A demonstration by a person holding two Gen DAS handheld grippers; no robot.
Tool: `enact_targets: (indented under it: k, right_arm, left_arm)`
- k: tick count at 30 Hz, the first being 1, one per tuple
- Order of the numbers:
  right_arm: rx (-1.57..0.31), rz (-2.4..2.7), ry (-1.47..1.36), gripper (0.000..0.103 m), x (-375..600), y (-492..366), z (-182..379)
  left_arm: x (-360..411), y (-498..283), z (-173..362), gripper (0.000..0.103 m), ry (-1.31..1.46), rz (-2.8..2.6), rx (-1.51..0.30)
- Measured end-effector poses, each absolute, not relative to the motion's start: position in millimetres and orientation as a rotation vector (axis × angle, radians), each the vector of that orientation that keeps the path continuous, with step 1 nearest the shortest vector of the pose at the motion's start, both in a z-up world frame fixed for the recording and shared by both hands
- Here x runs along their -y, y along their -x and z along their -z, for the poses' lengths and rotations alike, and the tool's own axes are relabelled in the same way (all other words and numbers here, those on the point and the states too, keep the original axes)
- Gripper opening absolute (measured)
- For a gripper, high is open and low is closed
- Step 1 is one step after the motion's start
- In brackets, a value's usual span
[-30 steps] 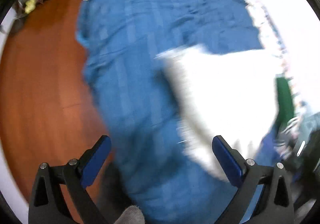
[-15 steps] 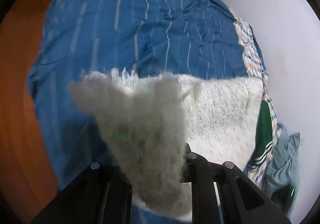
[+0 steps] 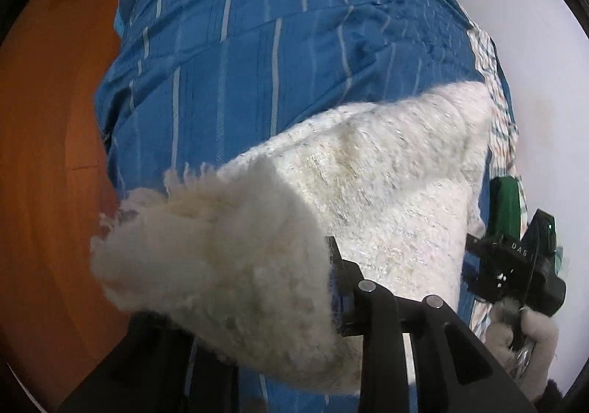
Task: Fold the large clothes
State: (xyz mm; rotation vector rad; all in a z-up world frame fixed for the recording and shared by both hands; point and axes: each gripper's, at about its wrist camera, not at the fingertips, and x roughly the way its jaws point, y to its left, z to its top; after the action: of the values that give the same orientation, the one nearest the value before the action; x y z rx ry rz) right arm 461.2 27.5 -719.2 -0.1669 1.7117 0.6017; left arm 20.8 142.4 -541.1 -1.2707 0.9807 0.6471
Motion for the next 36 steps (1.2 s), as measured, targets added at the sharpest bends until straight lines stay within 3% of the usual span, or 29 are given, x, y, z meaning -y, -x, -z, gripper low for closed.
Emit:
enact_targets:
  k: [2, 3, 4, 8, 12, 18, 23, 25, 27, 32, 36]
  right_arm:
    - [-1.729, -0.644, 0.141, 0.056, -18.1, -464.6, 706.3]
    - [-1.728, -0.676, 0.097, 0.056, -6.1, -466.6, 695.1]
    - [-1.717, -0.699, 0.058, 0.056, 5.1, -468.2, 685.0]
    - [-1.664, -0.707, -0.042, 0.056, 59.0, -467.1, 653.1]
    - [-1.726, -0.71, -0.108, 0.056, 87.3, -455.1, 663.0]
    - [-1.774, -0.696, -0.11, 0.056, 95.8, -445.6, 693.5]
    - [-1.751, -0.688, -0.139, 0.056, 100.5, -454.6, 700.3]
    - [-1.736, -0.709, -0.164, 0.062, 104.2, -461.2, 700.8]
    - [-1.739, -0.764, -0.203, 0.076, 108.4, -467.8, 706.7]
    - [-1.815, -1.019, -0.412, 0.085, 107.4, -468.0, 755.0]
    - [-1.901, -1.134, -0.56, 0.091, 91.5, -464.0, 798.1]
  left_arm:
    - [-139.3, -18.1, 521.7, 0.046, 1.188, -0.674, -1.046]
    - [-137.4, -15.0, 508.0, 0.07, 1.119, -0.699, -1.075]
    - [-137.2, -11.0, 500.9, 0.085, 1.077, -0.712, -1.081]
    - [-143.3, -23.3, 466.3, 0.087, 0.858, -0.798, -1.104]
    - [-158.5, -69.2, 467.0, 0.087, 0.761, -0.743, -1.048]
    - [-168.9, -147.8, 522.0, 0.088, 0.713, -0.585, -1.135]
    - [-196.4, -171.3, 558.6, 0.102, 0.748, -0.53, -1.195]
    - [-201.6, -163.3, 549.0, 0.102, 0.752, -0.537, -1.198]
    - [-200.3, -151.5, 531.2, 0.102, 0.752, -0.556, -1.164]
    - [-179.4, -61.4, 474.2, 0.101, 0.883, -0.638, -1.034]
    - [-158.6, 21.8, 477.4, 0.101, 1.12, -0.715, -1.005]
